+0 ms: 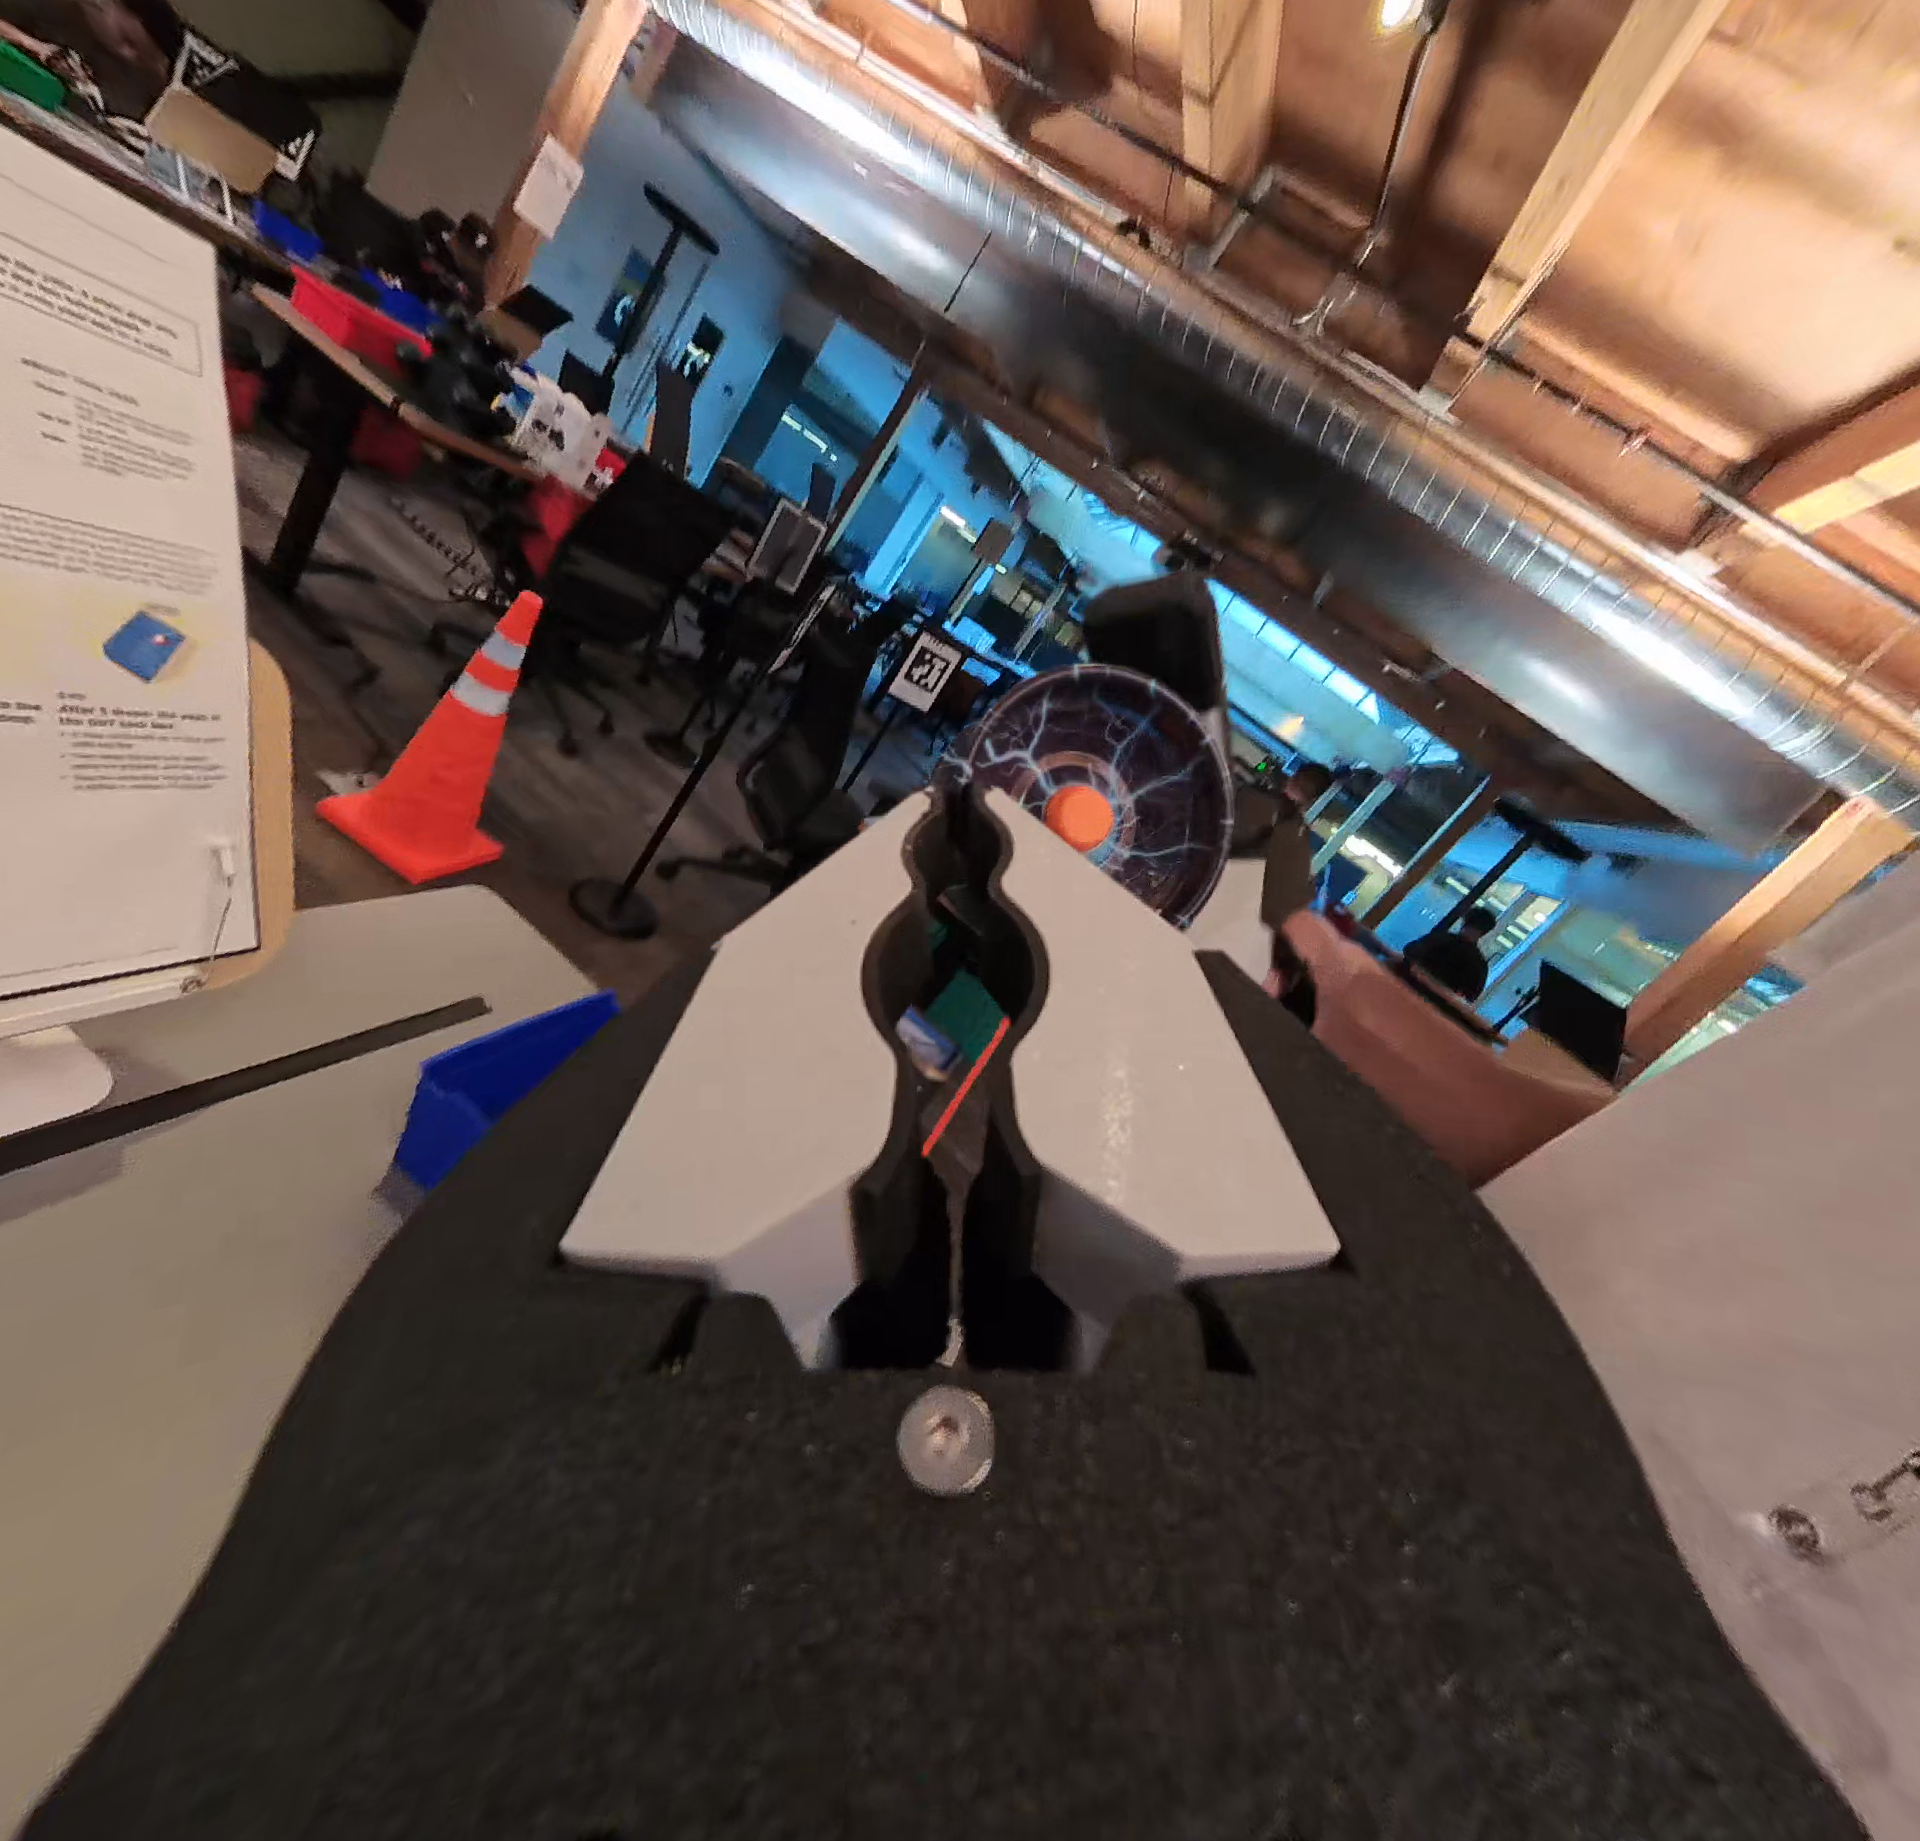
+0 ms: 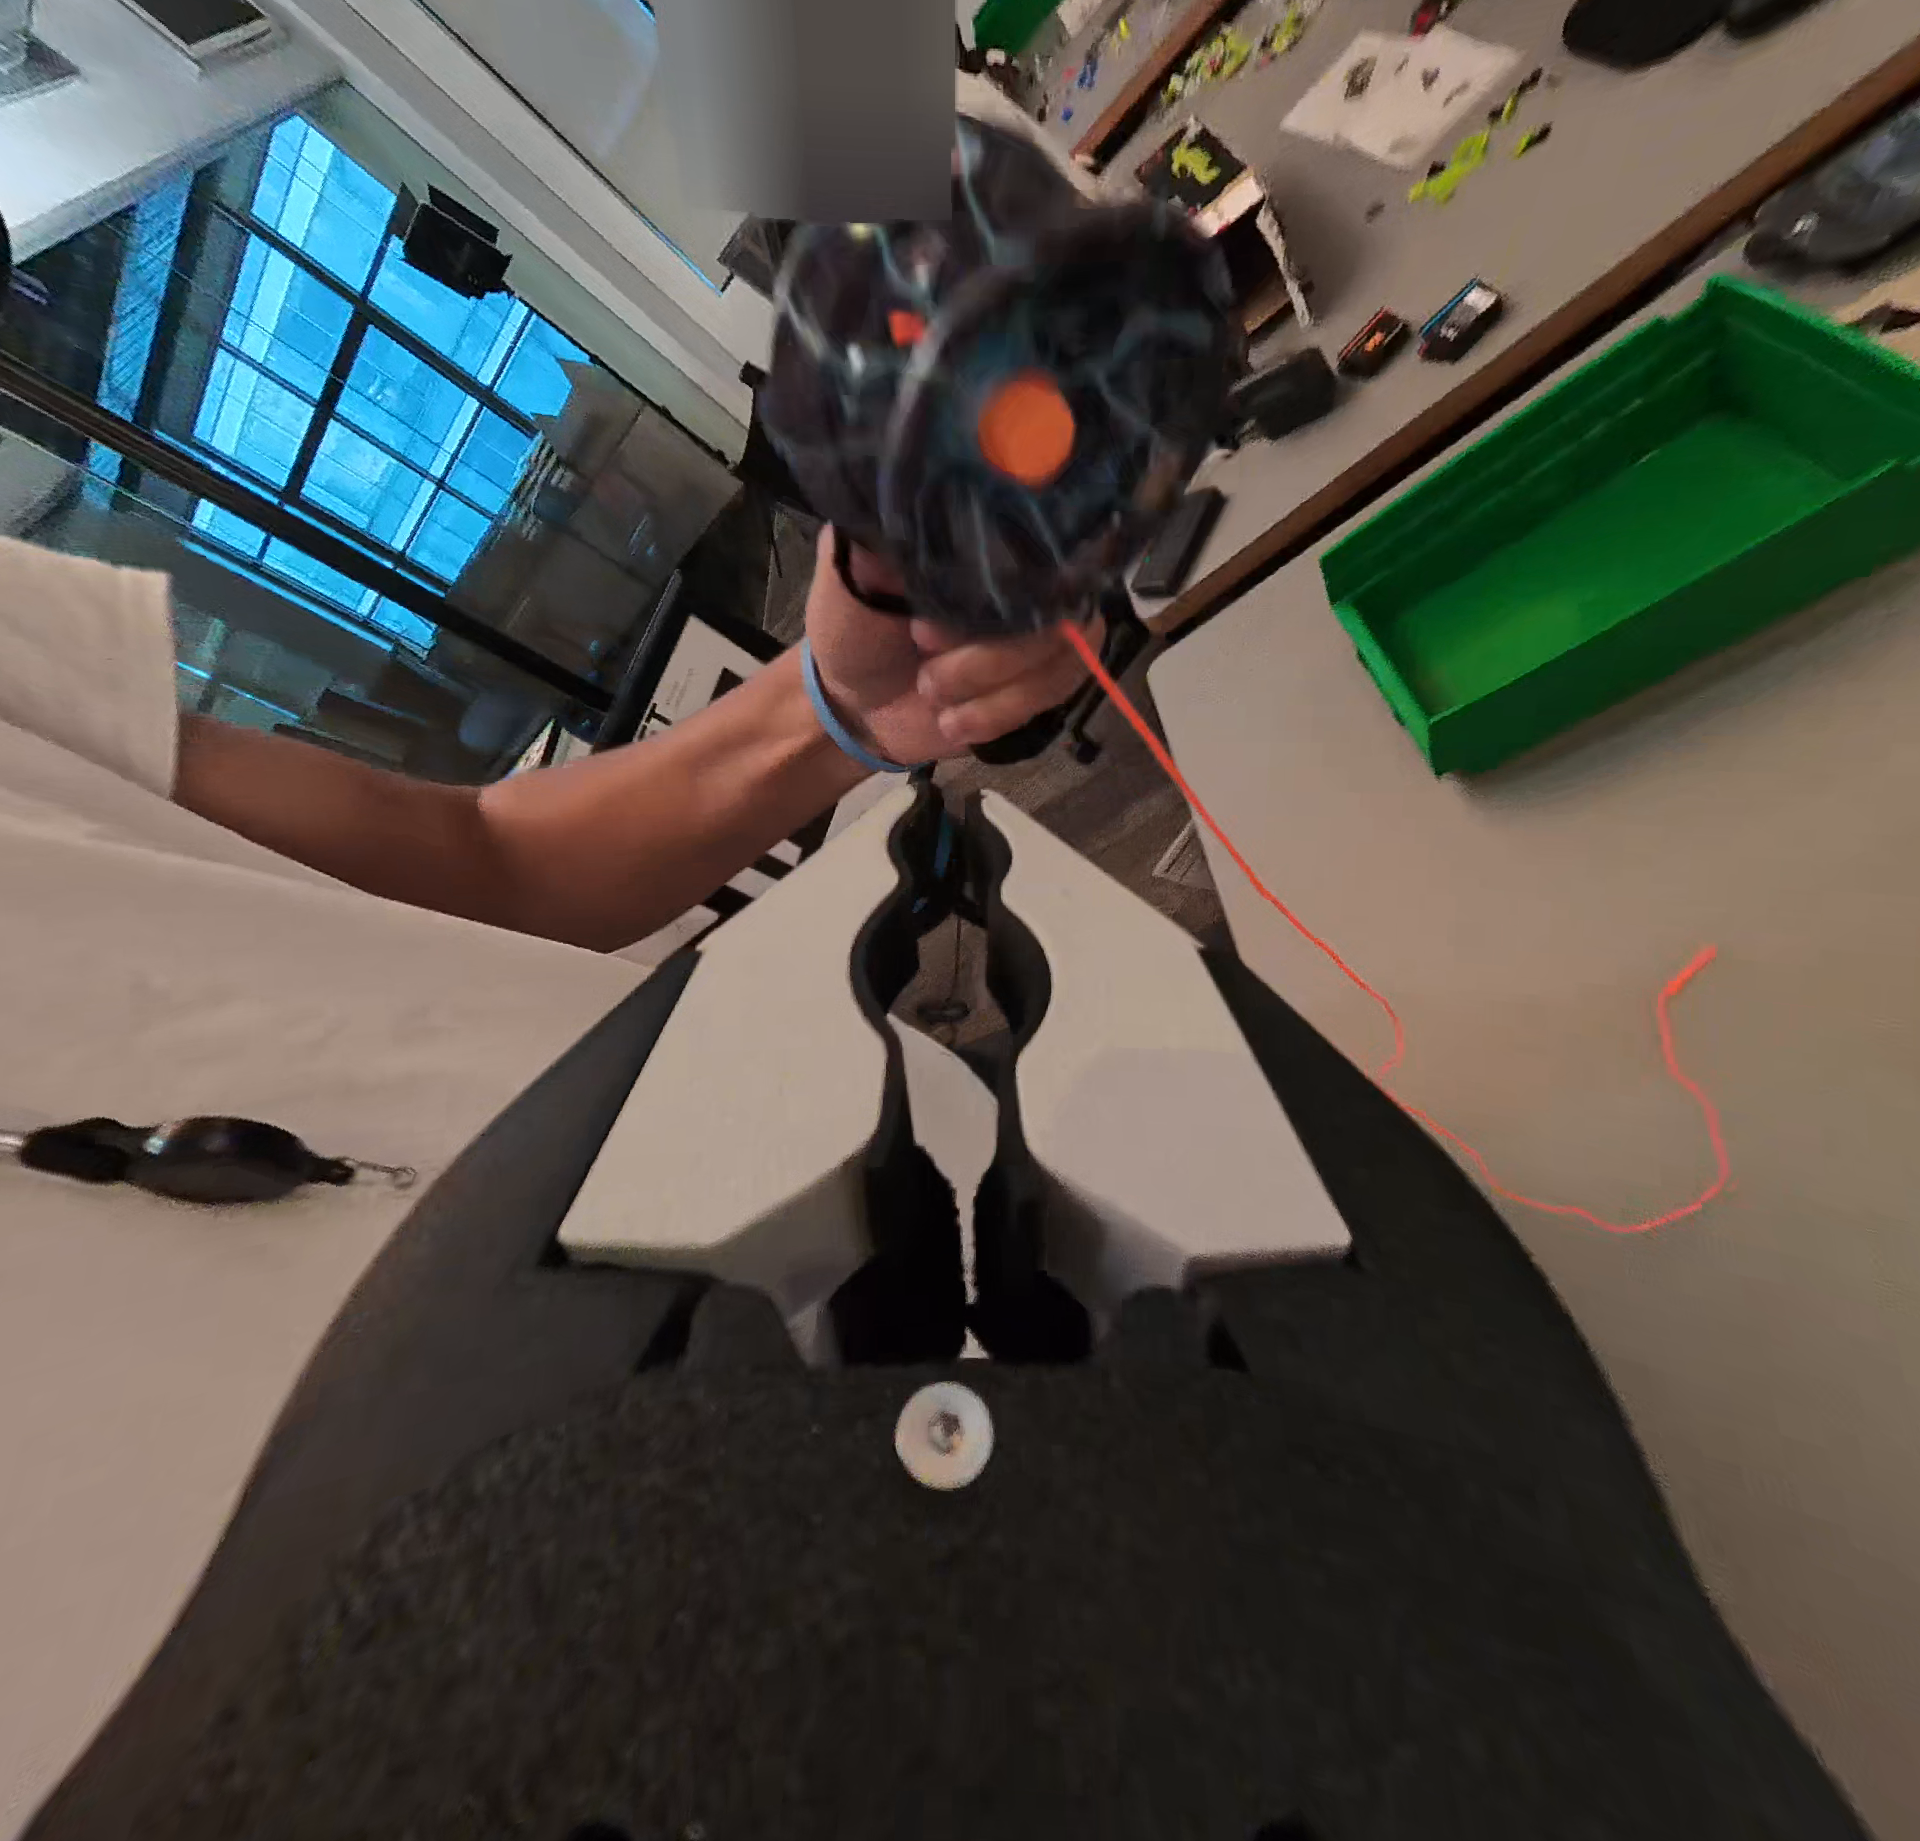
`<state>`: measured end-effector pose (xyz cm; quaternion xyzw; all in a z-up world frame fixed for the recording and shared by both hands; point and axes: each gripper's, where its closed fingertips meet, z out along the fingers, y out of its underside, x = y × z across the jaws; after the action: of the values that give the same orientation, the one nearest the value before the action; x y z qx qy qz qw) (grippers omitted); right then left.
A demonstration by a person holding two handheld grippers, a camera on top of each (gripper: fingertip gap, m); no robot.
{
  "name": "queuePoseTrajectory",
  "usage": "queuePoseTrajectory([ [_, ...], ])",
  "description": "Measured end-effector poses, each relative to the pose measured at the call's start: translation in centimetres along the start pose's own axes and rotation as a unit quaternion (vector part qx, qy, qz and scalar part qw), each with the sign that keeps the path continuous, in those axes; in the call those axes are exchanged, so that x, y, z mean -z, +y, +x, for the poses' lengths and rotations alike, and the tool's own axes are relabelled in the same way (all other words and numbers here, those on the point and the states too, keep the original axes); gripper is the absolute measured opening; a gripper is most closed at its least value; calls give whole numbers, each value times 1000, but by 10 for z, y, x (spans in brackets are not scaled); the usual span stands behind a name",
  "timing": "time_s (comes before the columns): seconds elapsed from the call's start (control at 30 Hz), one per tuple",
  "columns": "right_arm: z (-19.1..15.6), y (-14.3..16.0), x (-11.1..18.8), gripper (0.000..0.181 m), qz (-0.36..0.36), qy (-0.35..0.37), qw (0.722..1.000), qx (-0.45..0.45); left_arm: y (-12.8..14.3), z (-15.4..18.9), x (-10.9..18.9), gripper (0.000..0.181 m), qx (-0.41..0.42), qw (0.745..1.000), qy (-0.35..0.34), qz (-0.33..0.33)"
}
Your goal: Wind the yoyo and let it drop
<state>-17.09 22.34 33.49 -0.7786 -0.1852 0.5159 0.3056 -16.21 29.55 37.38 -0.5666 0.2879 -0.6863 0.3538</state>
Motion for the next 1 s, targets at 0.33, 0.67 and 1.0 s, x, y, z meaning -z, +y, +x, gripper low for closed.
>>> queuePoseTrajectory([
  [0.33, 109, 72, -18, 50, 45, 113, 978, 169, -50, 36, -14, 0, -5, 998, 49, 33],
  [0.67, 180, 84, -82, 54, 81, 114, 971, 195, -125, 96, -21, 0, -54, 996, 52, 44],
  [1.0, 113, 72, -68, 18, -17, -90, 988, 126, -132, 111, -7, 0, -49, 996, 72, 34],
])
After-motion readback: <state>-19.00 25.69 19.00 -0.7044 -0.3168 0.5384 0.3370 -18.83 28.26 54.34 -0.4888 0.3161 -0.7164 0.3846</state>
